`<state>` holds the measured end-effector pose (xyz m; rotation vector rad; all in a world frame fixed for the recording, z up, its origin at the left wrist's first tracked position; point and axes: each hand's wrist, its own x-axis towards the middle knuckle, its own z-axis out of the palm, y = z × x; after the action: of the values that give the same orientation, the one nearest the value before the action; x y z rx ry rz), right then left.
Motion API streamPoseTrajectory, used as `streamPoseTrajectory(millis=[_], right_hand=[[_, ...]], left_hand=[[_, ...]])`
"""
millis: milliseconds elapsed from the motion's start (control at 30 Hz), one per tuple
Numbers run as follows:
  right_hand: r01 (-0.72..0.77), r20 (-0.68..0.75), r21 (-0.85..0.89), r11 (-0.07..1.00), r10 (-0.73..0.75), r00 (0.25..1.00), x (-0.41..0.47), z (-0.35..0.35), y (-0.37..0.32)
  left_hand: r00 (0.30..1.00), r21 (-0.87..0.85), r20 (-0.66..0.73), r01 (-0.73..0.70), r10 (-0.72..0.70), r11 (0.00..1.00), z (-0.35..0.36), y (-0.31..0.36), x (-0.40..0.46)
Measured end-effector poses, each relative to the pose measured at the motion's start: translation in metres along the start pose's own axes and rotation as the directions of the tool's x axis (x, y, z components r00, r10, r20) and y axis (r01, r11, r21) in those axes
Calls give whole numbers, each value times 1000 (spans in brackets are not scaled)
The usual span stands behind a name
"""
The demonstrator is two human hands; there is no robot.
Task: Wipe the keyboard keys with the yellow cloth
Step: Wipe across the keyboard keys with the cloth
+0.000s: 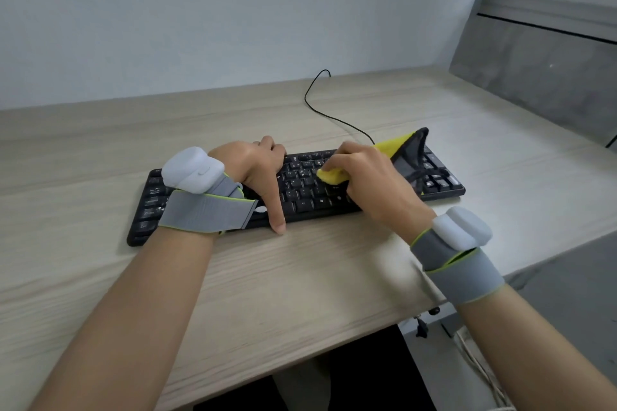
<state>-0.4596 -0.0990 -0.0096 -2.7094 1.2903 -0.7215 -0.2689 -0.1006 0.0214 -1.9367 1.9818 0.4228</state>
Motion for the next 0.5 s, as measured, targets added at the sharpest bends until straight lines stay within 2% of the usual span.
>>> streamPoseTrajectory(millis=[233,500], right_hand=[[-144,-59,-45,989,141,988,1,-12,37],[18,-5,57,998,-17,1000,0,0,17]], left_hand=[[1000,-12,6,-4,4,1000,0,0,1],[1000,-9,5,0,0,1000,1,0,3]])
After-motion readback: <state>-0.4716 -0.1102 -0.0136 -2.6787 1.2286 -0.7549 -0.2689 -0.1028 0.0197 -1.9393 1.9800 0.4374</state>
